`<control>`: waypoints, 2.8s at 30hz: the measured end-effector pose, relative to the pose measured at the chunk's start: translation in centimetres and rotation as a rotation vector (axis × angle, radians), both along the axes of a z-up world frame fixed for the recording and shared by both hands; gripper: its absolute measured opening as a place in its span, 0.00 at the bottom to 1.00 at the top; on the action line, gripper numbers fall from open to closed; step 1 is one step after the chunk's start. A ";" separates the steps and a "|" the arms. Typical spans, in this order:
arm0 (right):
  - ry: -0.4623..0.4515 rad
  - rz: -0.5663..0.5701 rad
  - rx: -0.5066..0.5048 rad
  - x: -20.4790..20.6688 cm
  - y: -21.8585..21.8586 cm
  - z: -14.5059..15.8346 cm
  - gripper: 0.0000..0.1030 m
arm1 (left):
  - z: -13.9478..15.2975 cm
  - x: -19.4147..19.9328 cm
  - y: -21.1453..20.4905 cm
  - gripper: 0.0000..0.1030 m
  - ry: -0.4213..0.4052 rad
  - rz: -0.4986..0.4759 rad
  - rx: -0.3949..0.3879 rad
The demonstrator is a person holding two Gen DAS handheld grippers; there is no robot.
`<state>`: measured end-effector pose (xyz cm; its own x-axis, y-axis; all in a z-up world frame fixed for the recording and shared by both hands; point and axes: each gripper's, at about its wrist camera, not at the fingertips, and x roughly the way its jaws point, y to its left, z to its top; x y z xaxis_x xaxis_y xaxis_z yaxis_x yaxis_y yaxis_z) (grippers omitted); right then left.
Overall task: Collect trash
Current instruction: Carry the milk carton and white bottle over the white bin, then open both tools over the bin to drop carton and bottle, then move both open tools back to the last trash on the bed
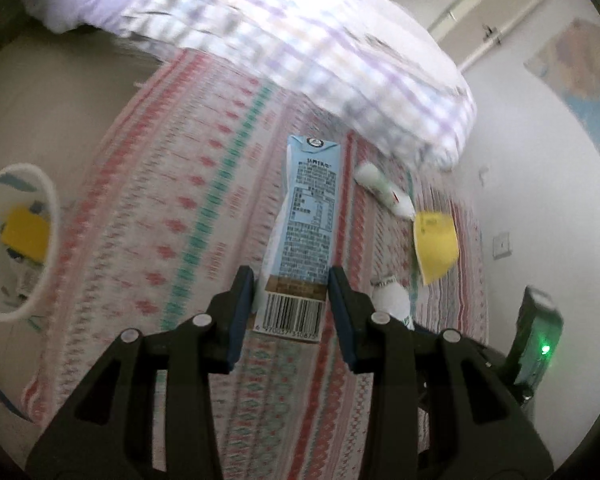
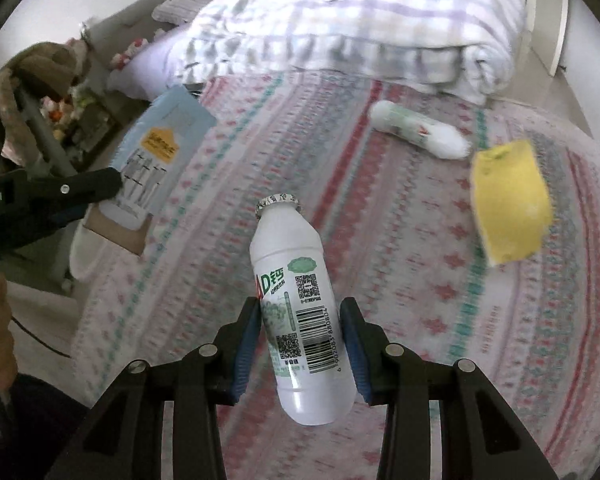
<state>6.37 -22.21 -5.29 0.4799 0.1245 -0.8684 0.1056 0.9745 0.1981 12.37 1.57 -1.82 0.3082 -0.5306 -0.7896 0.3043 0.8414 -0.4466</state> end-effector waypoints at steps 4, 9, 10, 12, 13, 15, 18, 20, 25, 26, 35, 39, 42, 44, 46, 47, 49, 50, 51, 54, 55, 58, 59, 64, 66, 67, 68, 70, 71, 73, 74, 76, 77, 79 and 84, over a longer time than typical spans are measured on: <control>-0.004 0.017 0.069 1.0 2.1 -0.4 0.40 | 0.8 1.7 5.8 0.39 -0.040 0.133 -0.005; -0.022 0.036 0.138 2.3 4.9 -0.9 0.40 | 0.5 4.0 14.6 0.39 0.005 0.291 -0.089; -0.025 0.036 0.154 2.5 5.3 -1.0 0.40 | 0.5 4.4 16.4 0.39 0.007 0.326 -0.101; -0.031 0.034 0.190 3.0 6.5 -1.2 0.40 | 0.2 4.8 20.2 0.39 -0.002 0.409 -0.090; -0.034 0.033 0.203 3.3 7.0 -1.3 0.40 | 0.1 4.8 21.1 0.39 -0.003 0.428 -0.084; -0.039 0.033 0.245 3.9 8.3 -1.6 0.40 | -0.5 5.1 23.4 0.39 0.011 0.465 -0.089; -0.031 0.040 0.313 5.1 10.6 -2.3 0.40 | -1.7 5.4 25.8 0.39 0.058 0.501 -0.126; -0.028 0.046 0.375 6.0 12.3 -2.6 0.40 | -2.1 5.3 26.6 0.39 0.069 0.516 -0.125; -0.036 0.072 0.486 8.5 16.8 -2.7 0.40 | -2.4 5.6 27.7 0.39 0.069 0.546 -0.108; -0.034 0.083 0.495 9.0 17.7 -2.6 0.40 | -2.5 5.6 27.9 0.39 0.073 0.551 -0.106; -0.046 0.130 0.504 13.9 25.0 -2.2 0.40 | -2.8 6.0 28.3 0.39 0.074 0.557 -0.089; -0.025 0.114 0.515 15.5 27.5 -3.3 0.40 | -3.1 6.2 27.9 0.39 0.081 0.550 -0.078; -0.006 0.083 0.527 16.3 28.5 -4.4 0.40 | -3.1 6.2 27.7 0.39 0.081 0.543 -0.071; 0.008 0.054 0.535 16.8 29.2 -5.1 0.41 | -3.2 6.2 27.5 0.39 0.079 0.538 -0.062; 0.019 0.040 0.532 17.2 29.5 -5.7 0.41 | -3.3 6.4 27.5 0.39 0.084 0.531 -0.057; 0.025 0.035 0.529 17.4 29.9 -6.0 0.41 | -3.3 6.4 27.5 0.39 0.084 0.527 -0.059; 0.032 0.030 0.526 17.5 30.2 -6.4 0.42 | -3.3 6.5 27.4 0.39 0.083 0.524 -0.055; 0.034 0.024 0.526 17.6 30.3 -6.6 0.42 | -3.3 6.5 27.4 0.39 0.081 0.522 -0.051; 0.036 0.017 0.528 17.6 30.3 -6.7 0.42 | -3.2 6.5 27.4 0.39 0.080 0.522 -0.048; 0.045 -0.005 0.538 17.8 30.6 -7.1 0.44 | -3.4 6.7 27.2 0.39 0.084 0.514 -0.038; 0.047 -0.003 0.544 17.8 30.7 -7.2 0.46 | -3.4 6.7 27.0 0.39 0.085 0.508 -0.033; 0.042 -0.002 0.538 17.5 30.3 -6.9 0.48 | -3.4 6.7 26.6 0.39 0.082 0.485 -0.020; 0.040 -0.002 0.534 17.4 30.0 -6.8 0.48 | -3.4 6.7 26.4 0.39 0.078 0.473 -0.015; 0.003 0.000 0.511 16.0 28.2 -5.6 0.49 | -3.7 7.0 25.0 0.39 0.087 0.405 0.002; -0.011 -0.009 0.495 15.5 27.0 -5.0 0.50 | -4.0 7.1 24.3 0.39 0.095 0.363 0.012; -0.018 -0.017 0.491 15.1 26.3 -4.8 0.50 | -4.1 7.1 23.9 0.39 0.096 0.345 0.023; -0.025 -0.026 0.488 14.9 25.8 -4.6 0.50 | -4.1 7.1 23.7 0.39 0.095 0.336 0.033; -0.040 -0.044 0.491 14.4 24.5 -4.2 0.50 | -4.2 7.2 23.4 0.39 0.096 0.318 0.041; -0.045 -0.051 0.496 14.2 23.9 -4.1 0.50 | -4.4 7.2 23.2 0.39 0.103 0.309 0.041; -0.055 -0.068 0.505 13.8 22.9 -3.8 0.50 | -4.9 7.3 22.7 0.39 0.118 0.292 0.050; -0.059 -0.072 0.509 13.7 22.6 -3.7 0.50 | -5.2 7.4 22.4 0.39 0.130 0.284 0.060; -0.067 -0.078 0.513 13.4 21.9 -3.4 0.50 | -6.1 7.8 21.9 0.40 0.157 0.272 0.083; -0.070 -0.079 0.513 13.3 21.9 -3.2 0.50 | -6.6 8.2 21.7 0.43 0.172 0.270 0.110; -0.071 -0.077 0.517 12.8 21.3 -3.1 0.51 | -7.3 8.6 21.7 0.58 0.192 0.272 0.160; -0.098 -0.078 0.512 11.2 18.5 -2.1 0.51 | -5.4 7.6 23.5 0.59 0.165 0.345 0.110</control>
<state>17.55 -3.67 -7.42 0.5803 0.4820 -0.6564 0.1313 0.7401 0.6596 19.96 25.02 -7.21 0.3176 -0.3278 -0.8897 -0.0726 0.9272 -0.3675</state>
